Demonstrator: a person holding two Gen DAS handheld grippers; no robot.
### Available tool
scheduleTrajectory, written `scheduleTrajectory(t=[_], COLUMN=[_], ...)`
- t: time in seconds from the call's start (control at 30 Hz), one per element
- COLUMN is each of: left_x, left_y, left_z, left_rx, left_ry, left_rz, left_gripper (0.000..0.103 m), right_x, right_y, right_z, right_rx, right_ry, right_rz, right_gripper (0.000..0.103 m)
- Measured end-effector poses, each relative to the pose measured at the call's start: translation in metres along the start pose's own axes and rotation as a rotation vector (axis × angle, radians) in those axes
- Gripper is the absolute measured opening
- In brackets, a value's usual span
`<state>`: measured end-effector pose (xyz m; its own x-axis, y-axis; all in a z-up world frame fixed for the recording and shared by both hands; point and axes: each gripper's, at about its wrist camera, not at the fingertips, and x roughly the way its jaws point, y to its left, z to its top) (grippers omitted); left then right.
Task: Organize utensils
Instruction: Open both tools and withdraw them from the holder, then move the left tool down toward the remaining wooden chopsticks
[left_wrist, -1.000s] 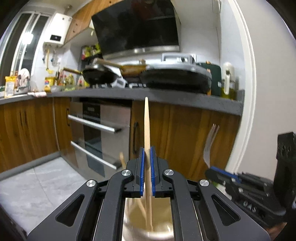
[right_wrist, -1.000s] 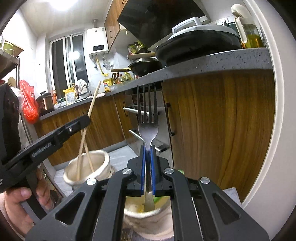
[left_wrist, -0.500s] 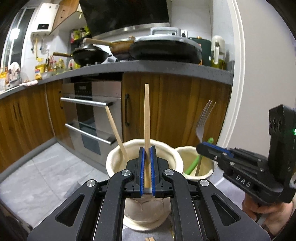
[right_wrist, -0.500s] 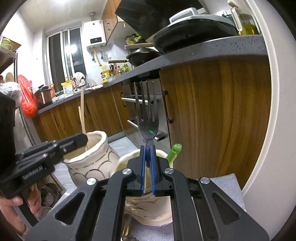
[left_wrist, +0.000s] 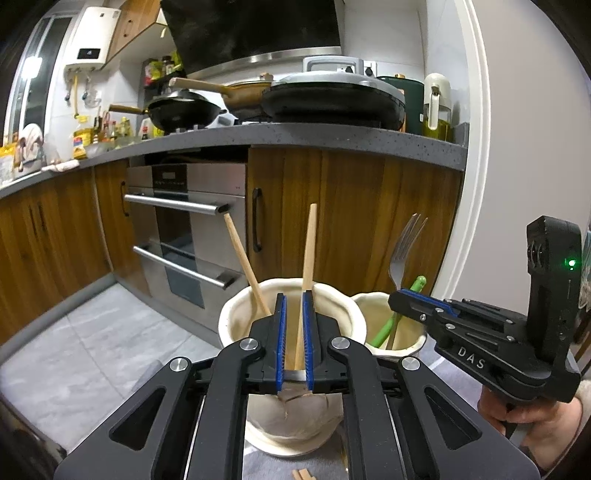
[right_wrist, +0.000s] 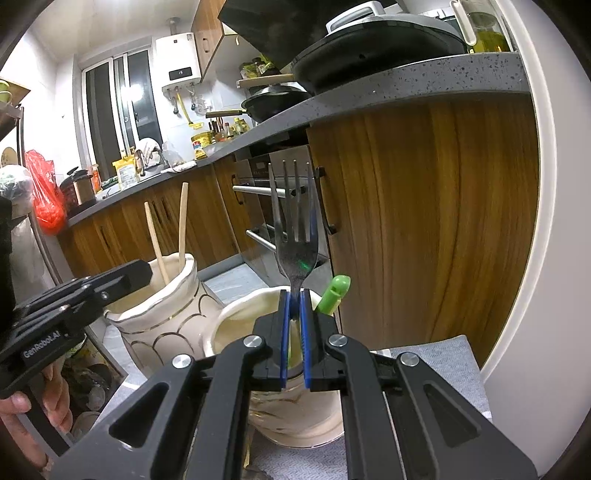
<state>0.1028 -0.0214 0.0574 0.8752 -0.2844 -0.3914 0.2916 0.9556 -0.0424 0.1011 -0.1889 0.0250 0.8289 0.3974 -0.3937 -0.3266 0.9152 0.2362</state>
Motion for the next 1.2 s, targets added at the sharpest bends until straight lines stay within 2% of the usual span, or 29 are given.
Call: scheduleTrajectory(t=[0.07,0.13,0.23,0.33,0.4,0.47,0.53,0.57,0.7,0.93,1.2], left_x=[-0.005,-0.014,-0.027,-0.041,-0.051,-0.060,-0.069,-0.072,-0.083,-0.090,-0.082], left_y=[0.000,0.002,0.004,0.008,0.011,0.013,0.016,0.018,0.023,0.025,0.019], left_z=[0.002,0.003,0.004,0.004,0.004,0.002,-0.002,-0.004,-0.016,-0.047,-0.096], left_rx=[-0.002,-0.009,-0.016,-0.026,-0.027,-0.027,-0.035,-0.039,-0.050,-0.027,-0.037], left_ry=[-0.011,-0.031,-0.054,-0.073,-0.078,-0.073,-0.071,-0.066,-0.010,0.094,0.246], left_rz=[0.005,0.014,0.029,0.051,0.072,0.098,0.111,0.114,0.133,0.173,0.170], left_gripper=[0.022,0.049,0.062,0.074,0.080,0.084,0.092,0.093,0.095,0.096,0.096], right_x=[-0.004,-0.006,-0.013,-0.027,-0.037,-0.048,-0.059,-0.062,-0.077,-0.084,-0.079], right_y=[0.001,0.002,0.004,0.005,0.005,0.006,0.005,0.006,0.005,0.002,0.010], right_z=[0.002,0.003,0.004,0.005,0.004,0.001,-0.003,-0.005,-0.022,-0.056,-0.089], right_rx=[0.003,0.002,0.001,0.001,-0.010,-0.025,-0.040,-0.047,-0.079,-0.065,-0.088], right_ry=[-0.002,-0.008,-0.015,-0.024,-0.025,-0.015,-0.003,0.003,0.073,0.204,0.313], right_rz=[0.006,0.005,0.007,0.007,0.003,-0.001,-0.002,-0.005,-0.015,-0.037,-0.042], right_gripper=[0.015,0.023,0.026,0.042,0.049,0.066,0.077,0.086,0.097,0.098,0.098])
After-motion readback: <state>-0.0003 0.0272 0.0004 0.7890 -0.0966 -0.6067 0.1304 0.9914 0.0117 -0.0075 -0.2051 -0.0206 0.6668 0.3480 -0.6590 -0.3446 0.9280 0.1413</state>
